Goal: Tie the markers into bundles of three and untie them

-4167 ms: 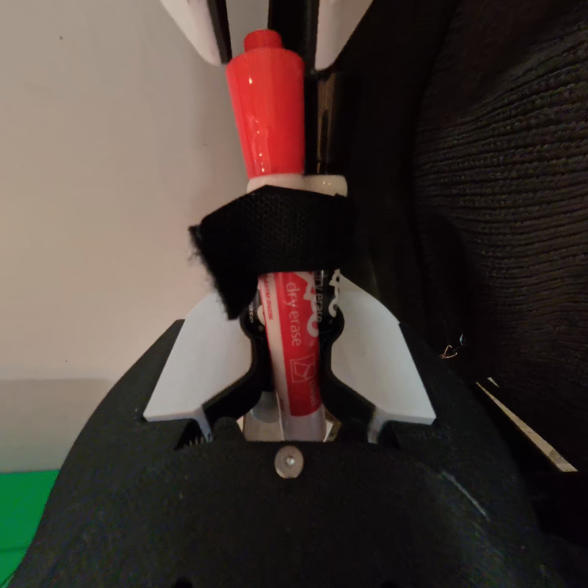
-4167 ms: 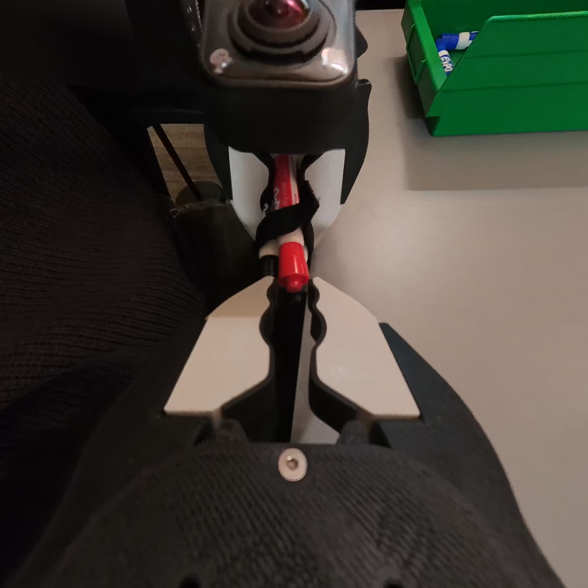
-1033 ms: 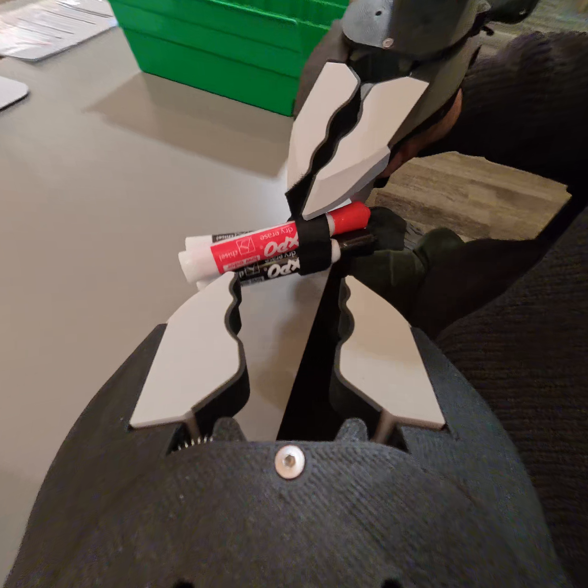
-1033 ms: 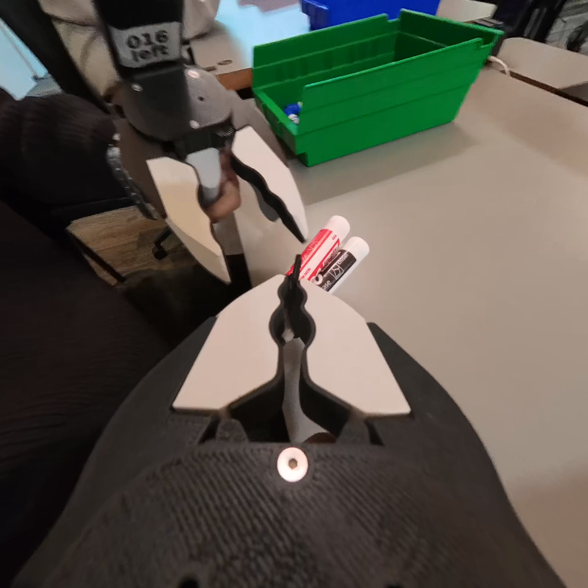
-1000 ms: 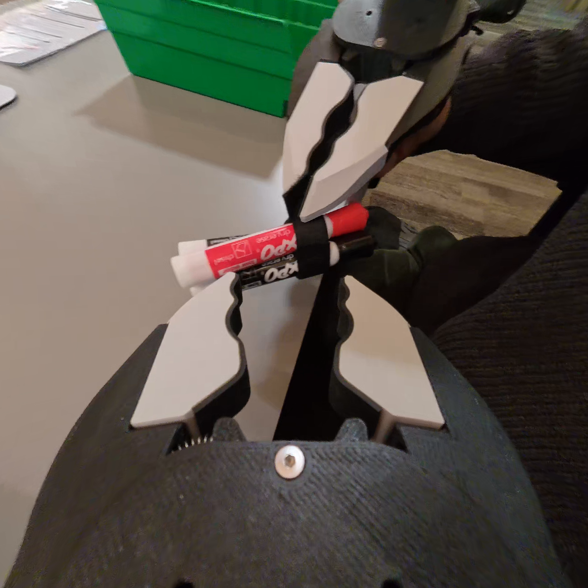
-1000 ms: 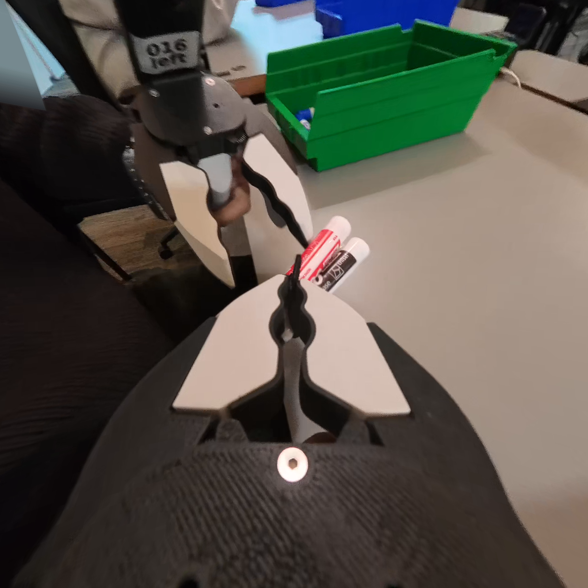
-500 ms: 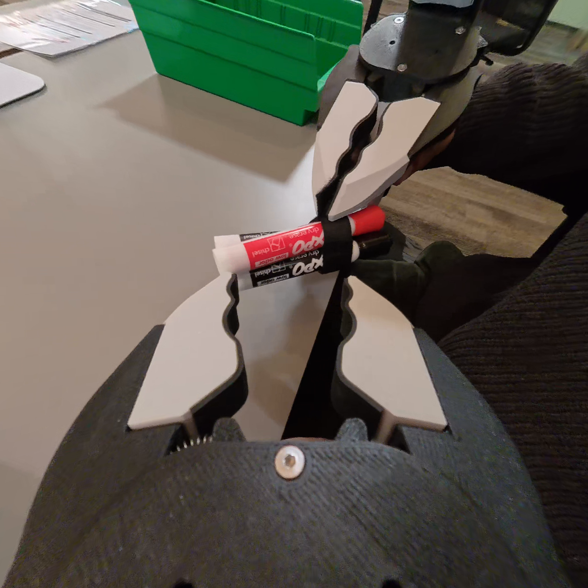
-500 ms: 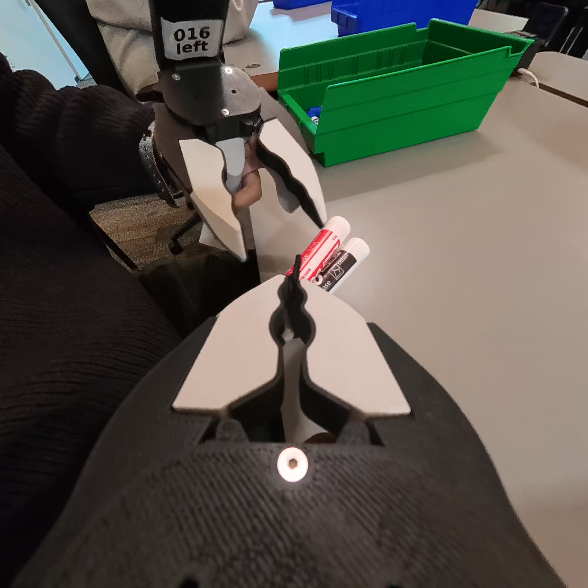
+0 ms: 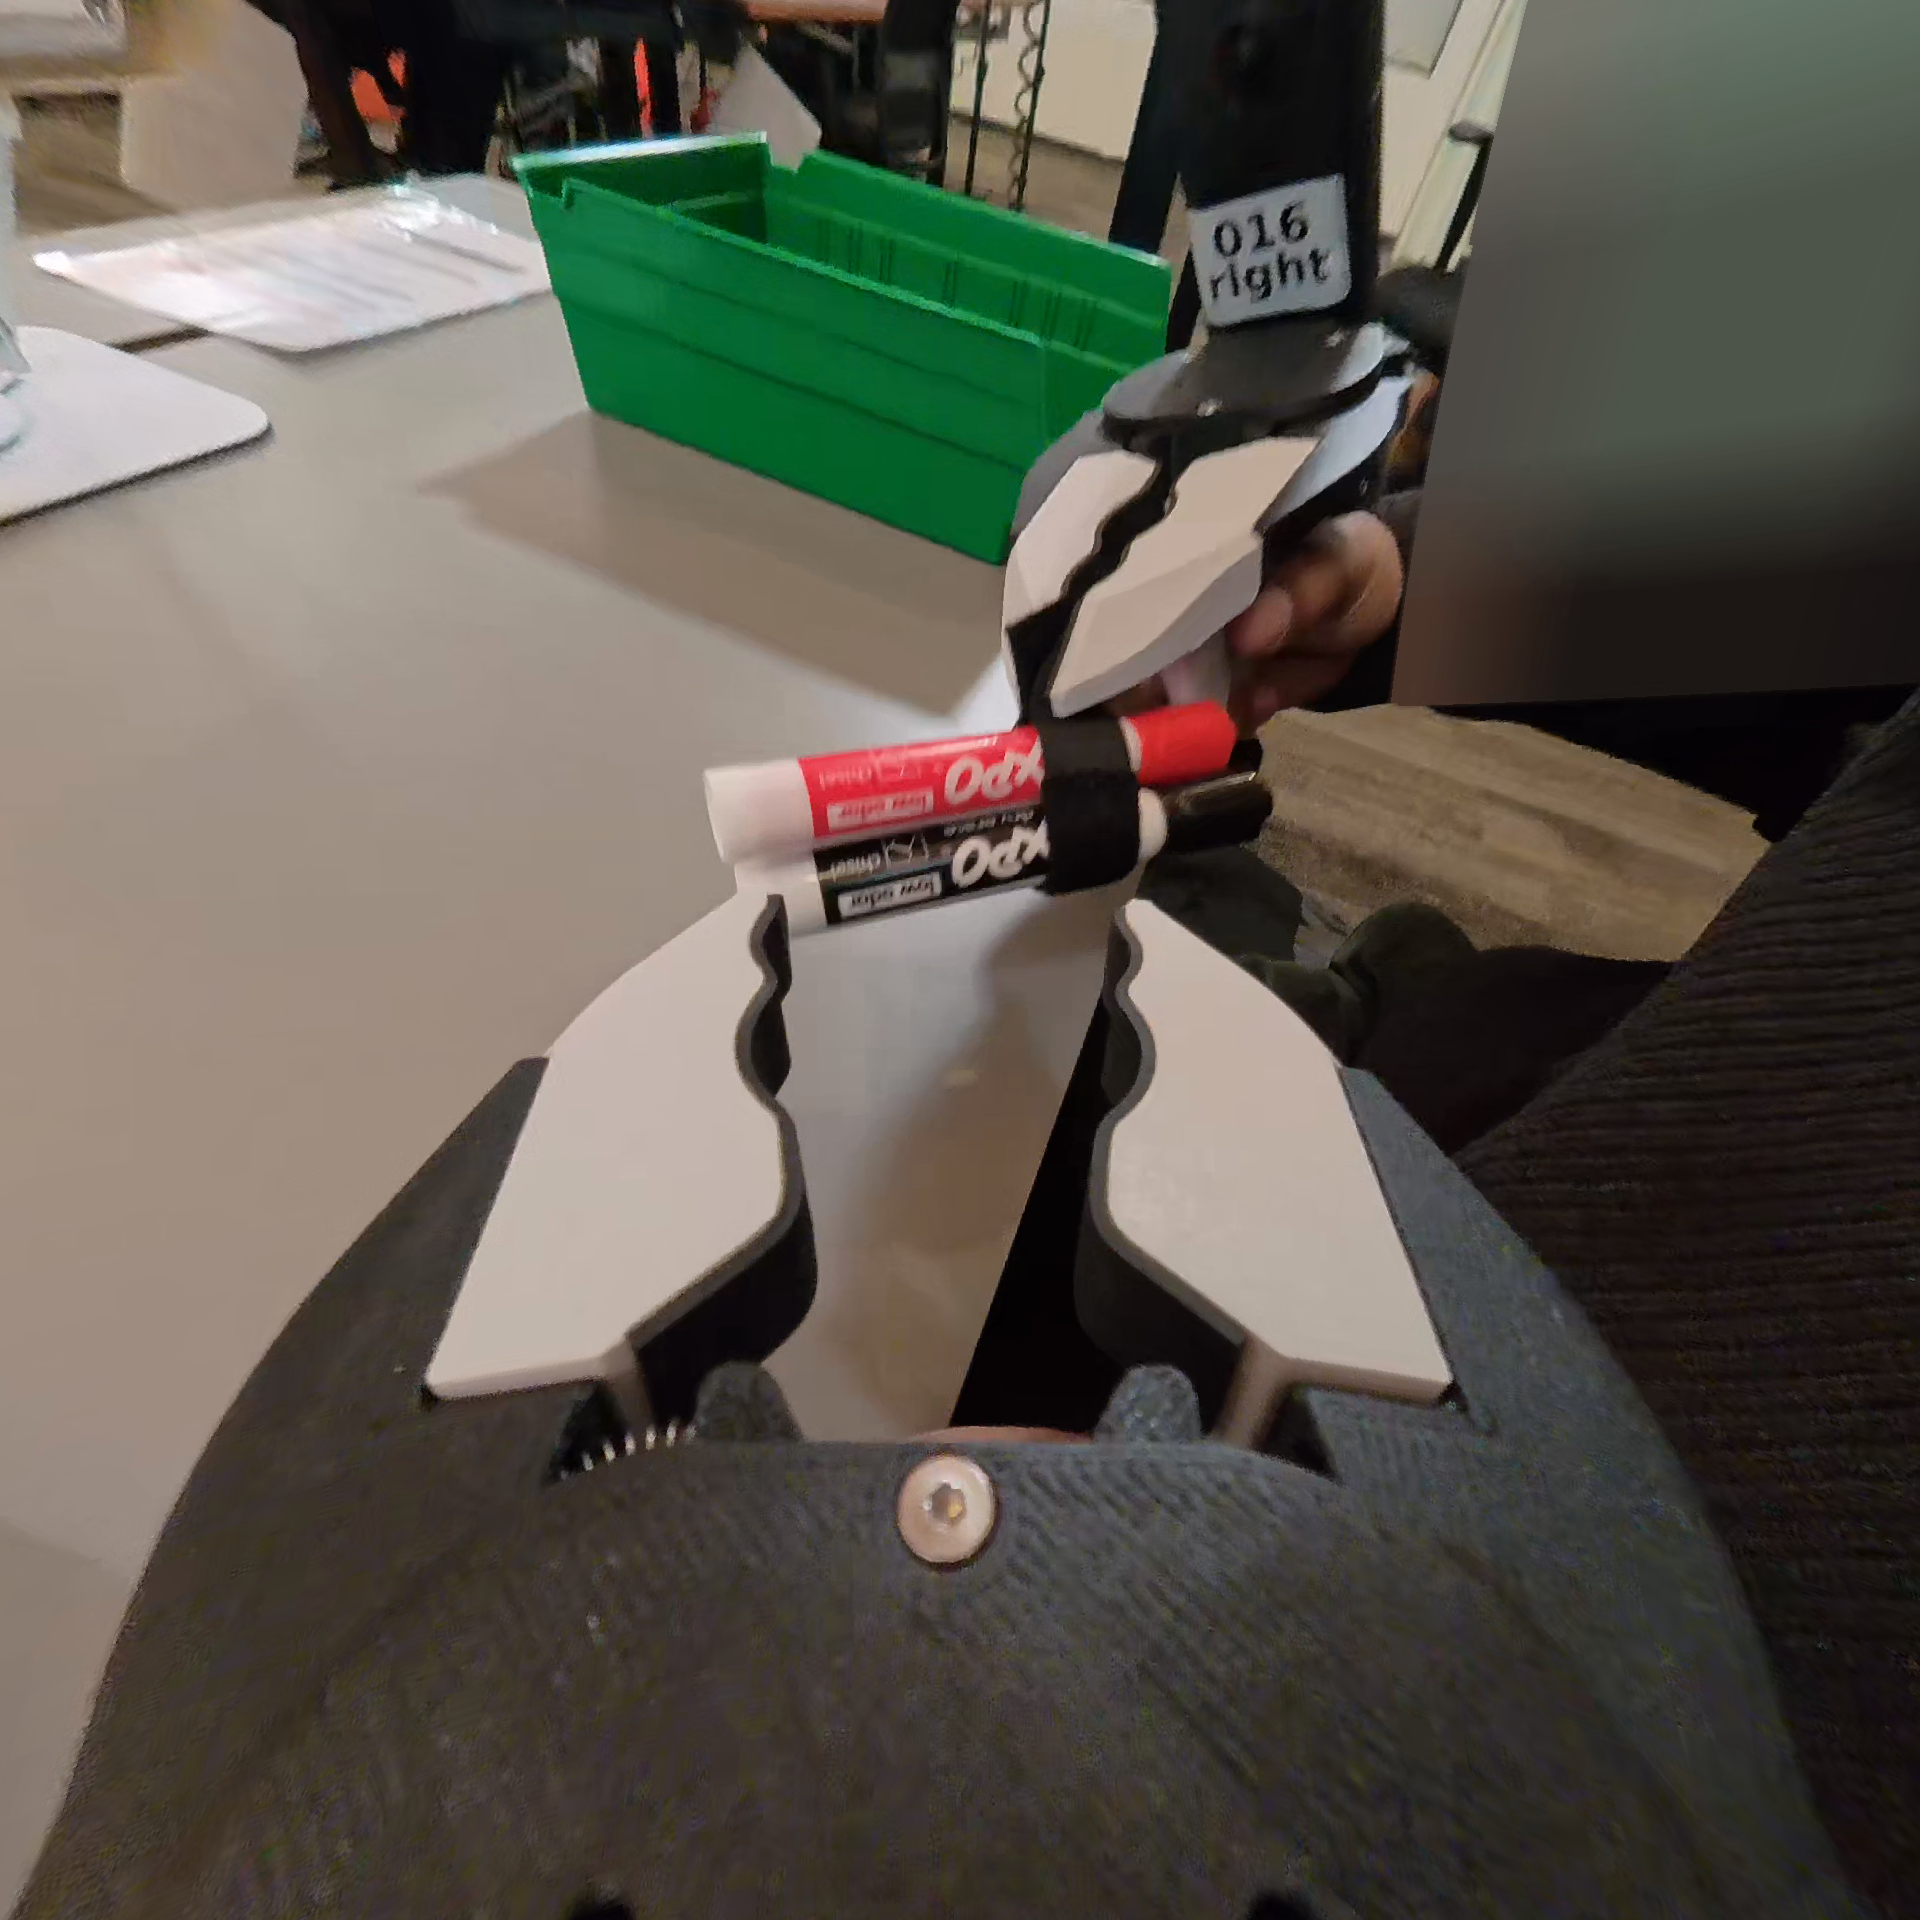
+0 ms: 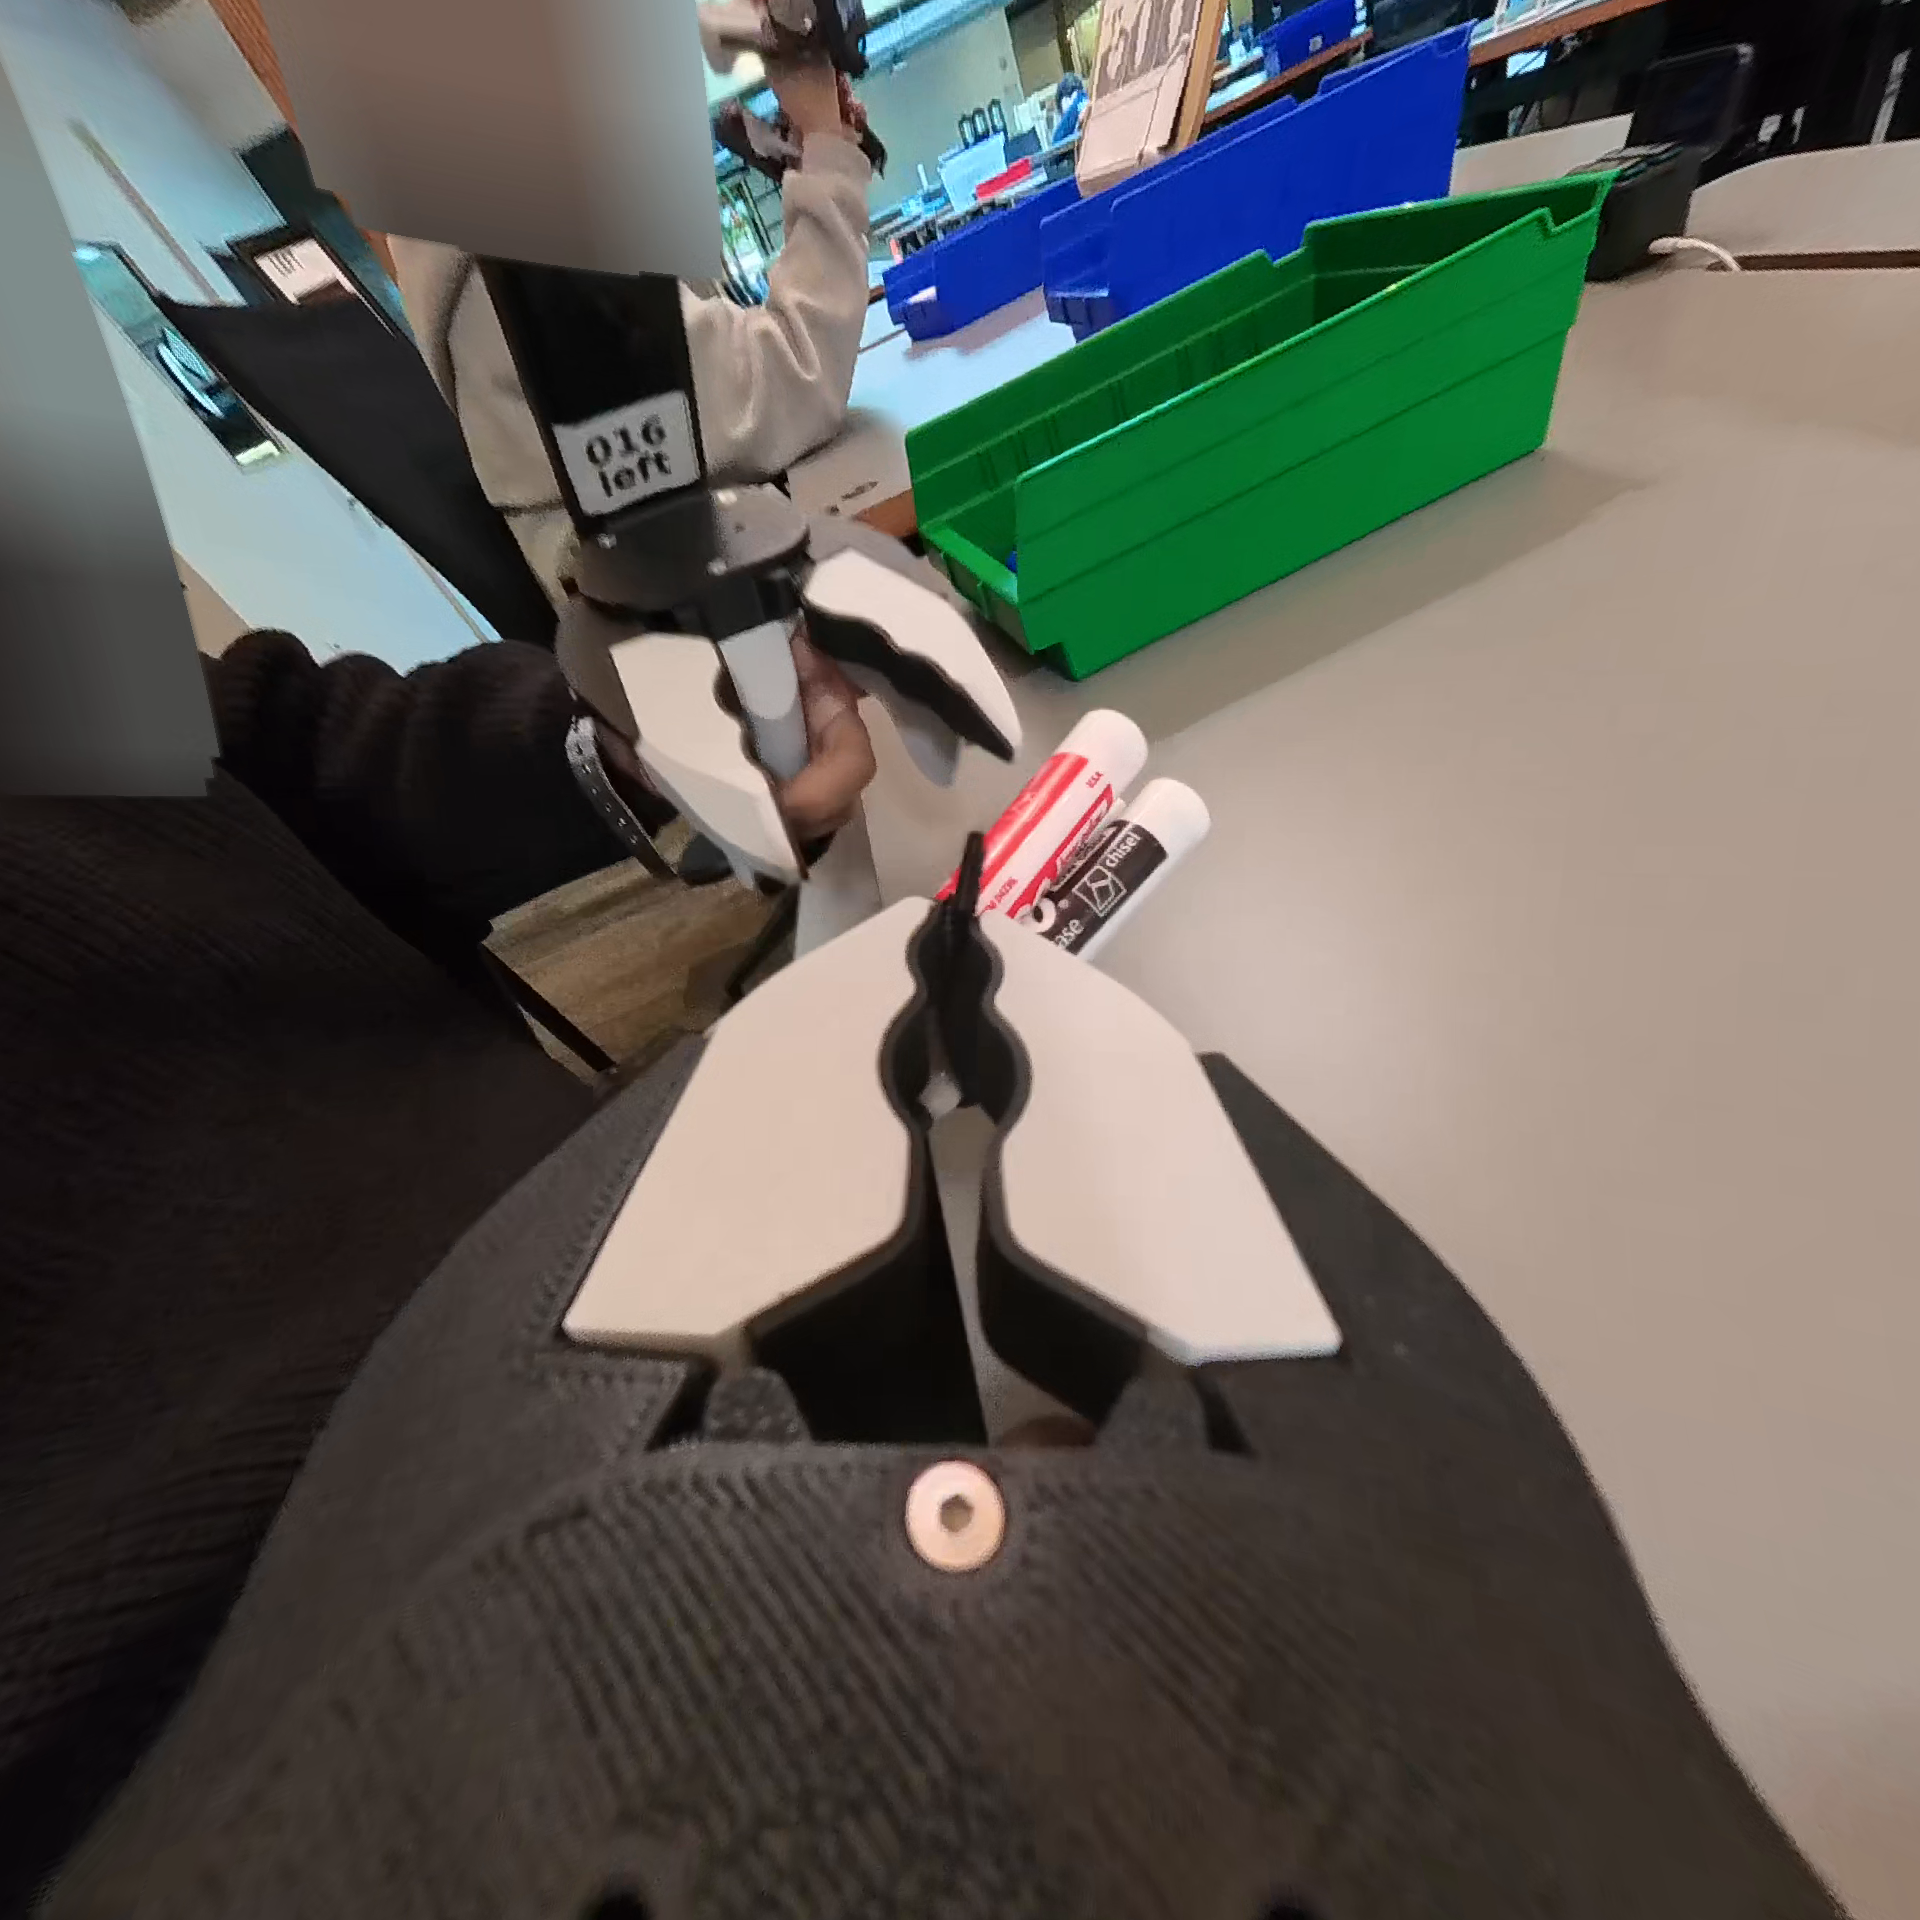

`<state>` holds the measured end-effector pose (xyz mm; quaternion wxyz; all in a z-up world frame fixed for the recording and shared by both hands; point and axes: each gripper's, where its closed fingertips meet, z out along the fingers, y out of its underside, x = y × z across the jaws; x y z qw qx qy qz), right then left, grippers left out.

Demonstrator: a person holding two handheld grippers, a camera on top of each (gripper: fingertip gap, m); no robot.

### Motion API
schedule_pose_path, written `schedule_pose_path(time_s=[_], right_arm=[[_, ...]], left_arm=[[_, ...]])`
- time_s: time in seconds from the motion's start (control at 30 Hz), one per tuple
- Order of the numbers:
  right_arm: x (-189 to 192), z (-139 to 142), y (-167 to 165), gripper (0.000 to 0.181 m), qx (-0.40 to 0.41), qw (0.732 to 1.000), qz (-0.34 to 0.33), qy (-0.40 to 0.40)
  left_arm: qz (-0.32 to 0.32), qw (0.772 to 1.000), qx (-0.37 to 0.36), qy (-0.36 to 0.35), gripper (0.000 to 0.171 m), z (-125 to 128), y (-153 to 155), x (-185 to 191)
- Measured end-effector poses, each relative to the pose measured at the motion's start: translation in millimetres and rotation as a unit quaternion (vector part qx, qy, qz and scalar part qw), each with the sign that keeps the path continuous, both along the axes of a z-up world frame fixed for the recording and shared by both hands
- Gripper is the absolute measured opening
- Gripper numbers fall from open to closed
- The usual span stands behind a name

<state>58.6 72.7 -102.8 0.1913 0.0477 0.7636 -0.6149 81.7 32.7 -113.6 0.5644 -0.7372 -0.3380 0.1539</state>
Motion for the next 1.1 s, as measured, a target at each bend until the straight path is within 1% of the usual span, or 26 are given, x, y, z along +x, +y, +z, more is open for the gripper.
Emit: schedule_pose_path(time_s=[0.13,0.23,0.3,0.37,0.57,0.63,0.7,0.77,0.83,0.93,1.0,1.03,1.07,1.1], right_arm=[[15,-8,-3,0.003,0.019,0.998,0.029,0.043],[31,-11,-5,0.003,0.024,0.995,0.06,0.071],[35,-12,-6,0.004,0.024,0.994,0.067,0.08],[35,-11,-5,0.004,0.021,0.994,0.07,0.081],[27,-8,-2,0.004,0.013,0.995,0.057,0.082],[22,-7,-1,0.004,0.019,0.995,0.045,0.092],[13,0,1,0.003,0.018,0.994,0.024,0.104],[-2,21,6,0.003,-0.002,0.994,-0.012,0.106],[-27,50,20,0.003,-0.02,0.992,-0.066,0.11],[-78,92,61,0.003,-0.028,0.975,-0.173,0.139],[-119,112,103,0.003,-0.007,0.953,-0.257,0.163],[-141,116,126,0.003,0.02,0.936,-0.303,0.177],[-165,115,151,0.003,0.053,0.916,-0.347,0.195],[-190,109,176,0.003,0.093,0.894,-0.385,0.211]], left_arm=[[-0.028,0.999,0.005,0.015,0.058,6,9,8],[-0.055,0.998,-0.016,0.004,0.058,-3,20,15],[-0.05,0.998,-0.042,0.01,0.06,-8,18,14],[-0.041,0.998,-0.042,0.02,0.059,-6,13,11],[-0.01,1.0,0.015,-0.001,0.06,2,-5,1],[0.0,1.0,0.03,0.001,0.06,6,-9,-1],[0.003,0.999,0.037,-0.003,0.061,6,-11,-2],[0.005,0.999,0.033,-0.006,0.061,3,-12,-3],[0.006,1.0,0.025,-0.011,0.061,-2,-13,-4],[0.007,0.999,0.021,-0.025,0.061,-10,-13,-6],[0.009,0.999,0.021,-0.033,0.061,-13,-12,-7],[0.01,0.999,0.023,-0.036,0.061,-14,-12,-8],[0.011,0.999,0.027,-0.04,0.061,-14,-11,-9],[0.012,0.998,0.033,-0.044,0.061,-14,-10,-10]])
